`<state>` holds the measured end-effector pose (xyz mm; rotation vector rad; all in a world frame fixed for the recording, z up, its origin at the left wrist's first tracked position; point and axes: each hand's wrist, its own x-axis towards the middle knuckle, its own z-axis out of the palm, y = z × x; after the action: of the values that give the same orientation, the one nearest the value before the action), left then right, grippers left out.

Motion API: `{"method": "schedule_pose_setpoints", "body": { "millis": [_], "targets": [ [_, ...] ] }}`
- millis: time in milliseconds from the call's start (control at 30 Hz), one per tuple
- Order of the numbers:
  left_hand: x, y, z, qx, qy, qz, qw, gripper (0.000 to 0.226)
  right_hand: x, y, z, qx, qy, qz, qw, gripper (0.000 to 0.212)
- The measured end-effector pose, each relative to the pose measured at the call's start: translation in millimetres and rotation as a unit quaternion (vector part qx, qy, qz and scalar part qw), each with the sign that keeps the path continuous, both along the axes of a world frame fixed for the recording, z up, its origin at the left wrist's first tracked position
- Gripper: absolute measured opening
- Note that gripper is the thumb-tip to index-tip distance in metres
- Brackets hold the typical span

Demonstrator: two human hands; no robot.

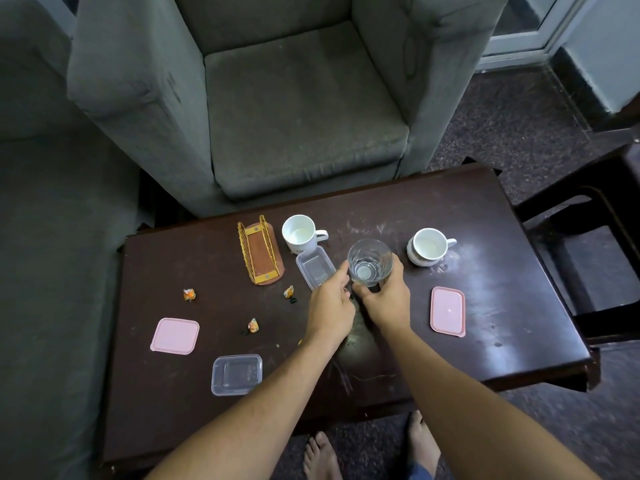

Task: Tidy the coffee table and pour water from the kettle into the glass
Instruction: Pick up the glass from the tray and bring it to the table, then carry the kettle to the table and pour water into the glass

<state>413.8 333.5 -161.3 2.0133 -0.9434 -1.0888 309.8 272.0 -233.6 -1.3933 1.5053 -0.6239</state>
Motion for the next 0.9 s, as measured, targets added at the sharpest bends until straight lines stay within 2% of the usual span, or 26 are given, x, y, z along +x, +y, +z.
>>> {"method": "schedule_pose_setpoints", "body": {
  "millis": [100, 167, 333, 467, 600, 733, 900],
  "targets": [
    [-0.1, 1.6, 5.2, 0.002, -0.017, 0.012, 1.000, 0.062, -6.9, 4.0, 5.8, 0.029, -0.019, -0.002, 0.999, 0.101],
    [-1.6, 2.8, 13.5, -0.005, -0.046, 0.033, 0.998, 0.061, -15.4, 9.6, 15.0, 0.039, -0.006, -0.007, 0.999, 0.101],
    [-18.8, -15.1, 59.6, -0.056, -0.094, 0.038, 0.993, 0.053, -38.2, 16.0, 58.5, -0.001, 0.011, -0.026, 1.000, 0.078],
    [-48.4, -49.4, 112.7, -0.108, -0.086, 0.016, 0.990, 0.050, -57.4, -10.4, 124.6, -0.073, 0.017, -0.059, 0.995, 0.053],
    [-92.0, -87.9, 172.3, -0.155, -0.077, -0.019, 0.985, 0.047, -93.1, -47.0, 205.7, -0.140, 0.020, -0.075, 0.987, 0.053],
    [-143.2, -121.1, 225.8, -0.181, -0.084, -0.087, 0.976, 0.043, -144.6, -74.0, 275.7, -0.214, 0.074, -0.107, 0.968, 0.036],
    [-206.6, -157.4, 279.9, -0.204, -0.115, -0.165, 0.958, 0.042, -218.0, -97.8, 340.0, -0.241, 0.099, -0.160, 0.952, 0.028]
  ]
}}
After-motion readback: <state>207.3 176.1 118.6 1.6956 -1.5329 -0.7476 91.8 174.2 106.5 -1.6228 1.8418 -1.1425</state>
